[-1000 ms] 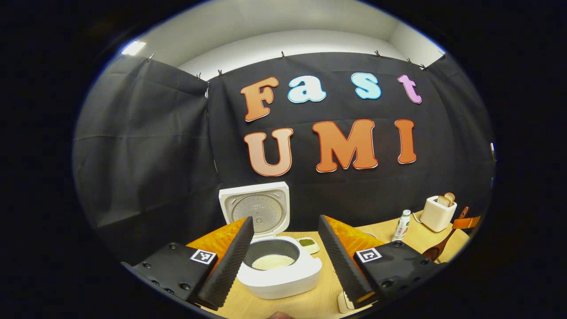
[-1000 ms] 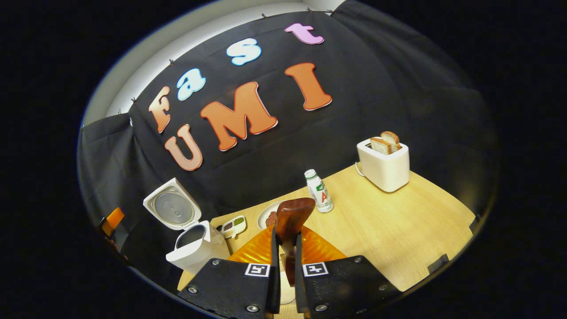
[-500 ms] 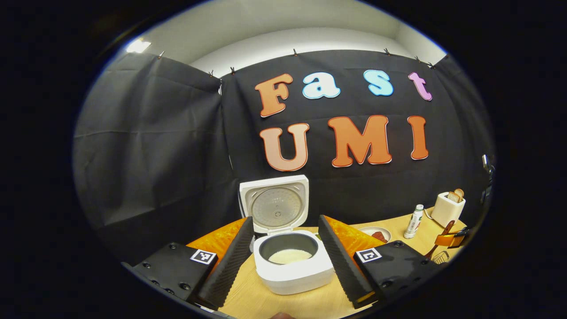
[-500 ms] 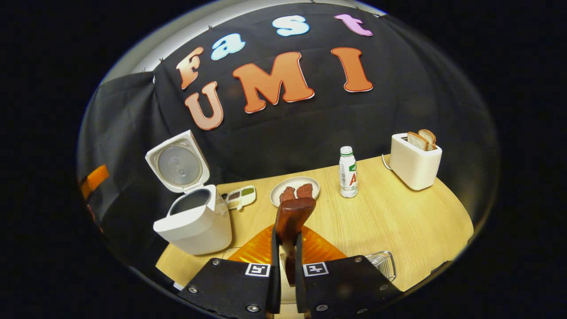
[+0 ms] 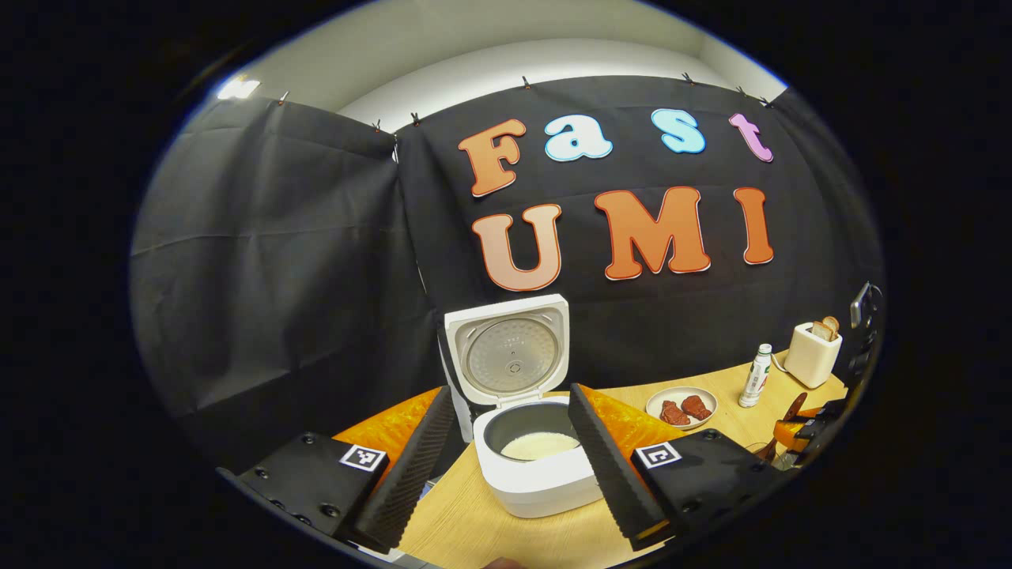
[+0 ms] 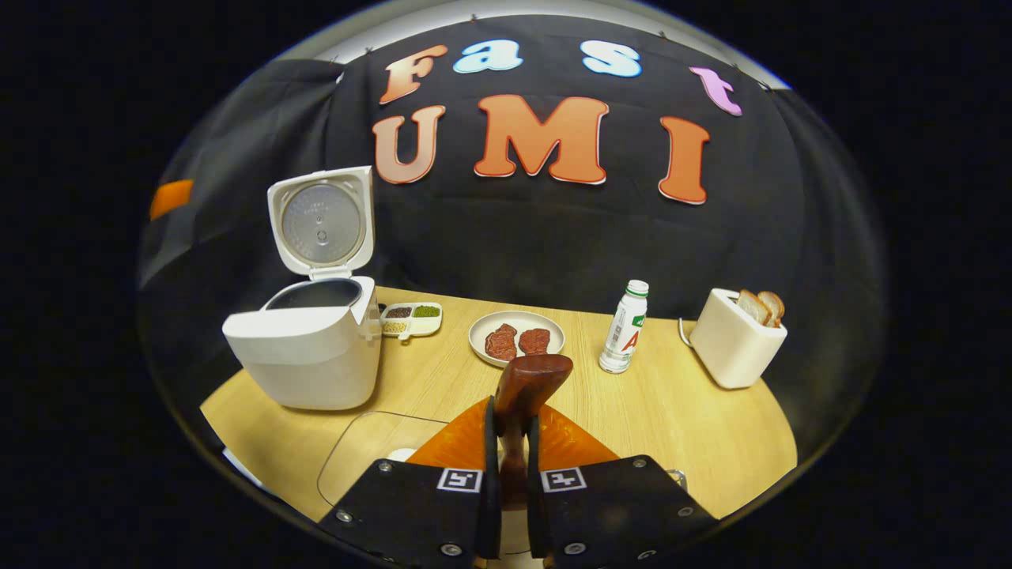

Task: Close the left gripper, press the button to open the rice cooker; take a wooden spoon from the chopstick holder with the right hand, scoop a spoonful of rice and pour it into the rice cooker, then put the wooden spoon back into the chopstick holder.

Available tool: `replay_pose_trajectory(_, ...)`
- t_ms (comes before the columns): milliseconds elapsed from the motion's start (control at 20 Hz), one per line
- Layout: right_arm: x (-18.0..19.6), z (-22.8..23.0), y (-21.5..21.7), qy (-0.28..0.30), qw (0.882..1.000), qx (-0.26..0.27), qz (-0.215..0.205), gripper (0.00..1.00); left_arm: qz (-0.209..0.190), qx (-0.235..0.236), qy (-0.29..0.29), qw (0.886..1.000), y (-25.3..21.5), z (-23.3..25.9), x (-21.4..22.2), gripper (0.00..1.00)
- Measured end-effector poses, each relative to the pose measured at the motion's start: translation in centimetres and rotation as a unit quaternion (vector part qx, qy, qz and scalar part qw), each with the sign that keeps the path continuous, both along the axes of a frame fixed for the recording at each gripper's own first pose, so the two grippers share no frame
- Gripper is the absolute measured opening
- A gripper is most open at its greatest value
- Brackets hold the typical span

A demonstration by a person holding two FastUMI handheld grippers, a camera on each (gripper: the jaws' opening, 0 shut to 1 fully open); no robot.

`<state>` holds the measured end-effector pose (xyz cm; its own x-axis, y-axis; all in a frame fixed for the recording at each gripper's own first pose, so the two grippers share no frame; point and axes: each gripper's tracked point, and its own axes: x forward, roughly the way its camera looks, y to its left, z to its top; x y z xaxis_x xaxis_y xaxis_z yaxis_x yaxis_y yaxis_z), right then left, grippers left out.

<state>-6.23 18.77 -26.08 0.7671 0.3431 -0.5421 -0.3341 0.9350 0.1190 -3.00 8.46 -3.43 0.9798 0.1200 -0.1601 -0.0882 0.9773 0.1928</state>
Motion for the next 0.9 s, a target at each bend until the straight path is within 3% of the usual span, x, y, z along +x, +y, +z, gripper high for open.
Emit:
replay_pose_trajectory(100, -1.0, -1.1, 0.6, -0.006, 1.000, -0.022, 0.014, 0.13, 0.000, 0.001, 0.002, 1.000, 0.2, -0.1, 0.3, 0.96)
replay_pose_trajectory(150, -1.8, -2.2, 1.0, 0.006, 0.999, -0.029, 0.019, 0.13, -0.001, 0.001, 0.003, 1.000, 0.2, -0.2, 0.4, 0.99)
replay_pose_trajectory(200, -2.4, -2.6, 1.2, 0.013, 0.999, -0.023, 0.019, 0.13, -0.001, 0.002, 0.005, 1.000, 0.3, -0.3, 0.4, 0.95)
replay_pose_trajectory(350, -2.7, -2.8, 1.3, 0.034, 0.999, 0.004, -0.009, 0.13, -0.003, -0.001, 0.014, 1.000, 0.4, -0.9, 0.6, 0.99)
replay_pose_trajectory(450, -2.7, -2.9, 1.7, 0.048, 0.998, 0.022, -0.020, 0.13, -0.003, -0.002, 0.020, 1.000, 0.7, -1.5, 0.6, 0.95)
replay_pose_trajectory(900, -3.8, -2.3, 5.4, 0.118, 0.986, 0.112, -0.033, 0.13, -0.004, 0.002, 0.029, 1.000, 1.7, -2.2, 1.2, 0.96)
